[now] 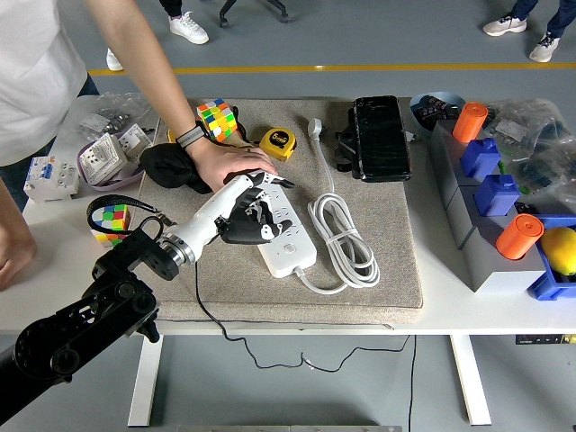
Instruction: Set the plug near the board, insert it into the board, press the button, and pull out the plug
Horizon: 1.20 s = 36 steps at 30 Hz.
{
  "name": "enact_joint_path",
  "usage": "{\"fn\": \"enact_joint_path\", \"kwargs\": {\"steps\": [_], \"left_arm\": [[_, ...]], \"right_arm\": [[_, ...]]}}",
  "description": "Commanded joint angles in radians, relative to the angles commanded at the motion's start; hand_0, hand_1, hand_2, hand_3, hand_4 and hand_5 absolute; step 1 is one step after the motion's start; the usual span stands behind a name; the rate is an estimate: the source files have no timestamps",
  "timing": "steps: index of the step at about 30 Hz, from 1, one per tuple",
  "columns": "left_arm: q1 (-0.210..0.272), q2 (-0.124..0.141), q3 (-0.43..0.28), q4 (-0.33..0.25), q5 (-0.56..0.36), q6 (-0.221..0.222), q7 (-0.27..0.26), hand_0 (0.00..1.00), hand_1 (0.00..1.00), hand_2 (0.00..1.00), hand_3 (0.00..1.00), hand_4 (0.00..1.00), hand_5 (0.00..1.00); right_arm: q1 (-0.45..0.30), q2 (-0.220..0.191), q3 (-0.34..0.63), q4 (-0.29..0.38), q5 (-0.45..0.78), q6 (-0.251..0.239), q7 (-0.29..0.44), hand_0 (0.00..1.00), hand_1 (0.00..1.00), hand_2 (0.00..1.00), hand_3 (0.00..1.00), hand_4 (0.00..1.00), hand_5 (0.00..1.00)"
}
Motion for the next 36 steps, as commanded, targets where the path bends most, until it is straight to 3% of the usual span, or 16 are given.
{"fn": "enact_joint_path", "kwargs": {"steps": [5,6,11,12,17,18,23,24,29,30,35,36], "left_arm": [[-0.011,-0.014,0.001,0.042,0.119,0.042,-0.049,0.367,0.498,0.546,0.618,0.905,0.239],[-0.013,-0.016,0.002,0.049,0.142,0.047,-0.052,0.661,0.673,0.644,0.636,0.998,0.297],[-0.024,-0.029,0.006,0.087,0.305,0.054,-0.033,0.661,0.673,0.644,0.636,0.998,0.297],[-0.027,-0.031,0.006,0.097,0.336,0.050,-0.023,0.823,0.796,0.799,0.768,0.998,0.355],[-0.035,-0.042,0.005,0.133,0.410,0.067,-0.024,0.823,0.796,0.799,0.768,0.998,0.355],[-0.038,-0.044,0.004,0.141,0.419,0.070,-0.020,0.816,0.793,0.808,0.775,0.998,0.396],[-0.050,-0.056,-0.002,0.178,0.463,0.082,0.012,0.816,0.793,0.808,0.775,0.998,0.396],[-0.053,-0.059,-0.004,0.189,0.469,0.084,0.023,0.734,0.725,0.765,0.765,0.998,0.425],[-0.061,-0.064,-0.010,0.229,0.494,0.094,0.062,0.734,0.725,0.765,0.765,0.998,0.425],[-0.061,-0.064,-0.011,0.233,0.496,0.096,0.064,0.605,0.607,0.679,0.726,0.998,0.411],[-0.059,-0.063,-0.016,0.256,0.520,0.089,0.082,0.605,0.607,0.679,0.726,0.998,0.411],[-0.059,-0.062,-0.015,0.258,0.522,0.086,0.084,0.529,0.554,0.623,0.691,0.998,0.399]], "right_arm": [[0.000,0.000,0.001,0.001,0.000,0.000,0.002,0.594,0.646,0.575,0.492,0.777,0.491],[0.000,0.000,0.001,0.001,0.000,0.000,0.002,0.594,0.646,0.575,0.492,0.777,0.492],[0.000,0.000,-0.001,0.000,0.002,0.001,0.003,0.594,0.646,0.575,0.492,0.777,0.492],[-0.001,0.000,-0.001,0.000,0.002,0.001,0.003,0.594,0.646,0.575,0.492,0.777,0.491],[-0.001,0.000,-0.002,0.000,0.002,0.002,0.004,0.594,0.646,0.575,0.492,0.777,0.491],[0.000,0.000,-0.001,0.000,0.002,0.002,0.004,0.595,0.646,0.575,0.492,0.777,0.490],[0.000,0.000,0.000,0.000,0.003,0.001,0.005,0.595,0.646,0.575,0.492,0.777,0.490],[0.000,0.000,0.000,0.000,0.003,0.001,0.005,0.595,0.645,0.575,0.492,0.777,0.489],[0.002,0.000,0.001,0.001,0.002,0.001,0.006,0.595,0.645,0.575,0.492,0.777,0.489],[0.002,0.000,0.001,0.002,0.002,0.001,0.006,0.594,0.645,0.574,0.491,0.777,0.488],[0.001,0.000,0.001,0.001,0.001,0.001,0.006,0.594,0.645,0.574,0.491,0.777,0.488],[0.001,0.000,0.002,0.002,0.001,0.001,0.006,0.594,0.646,0.574,0.491,0.776,0.487]]}}
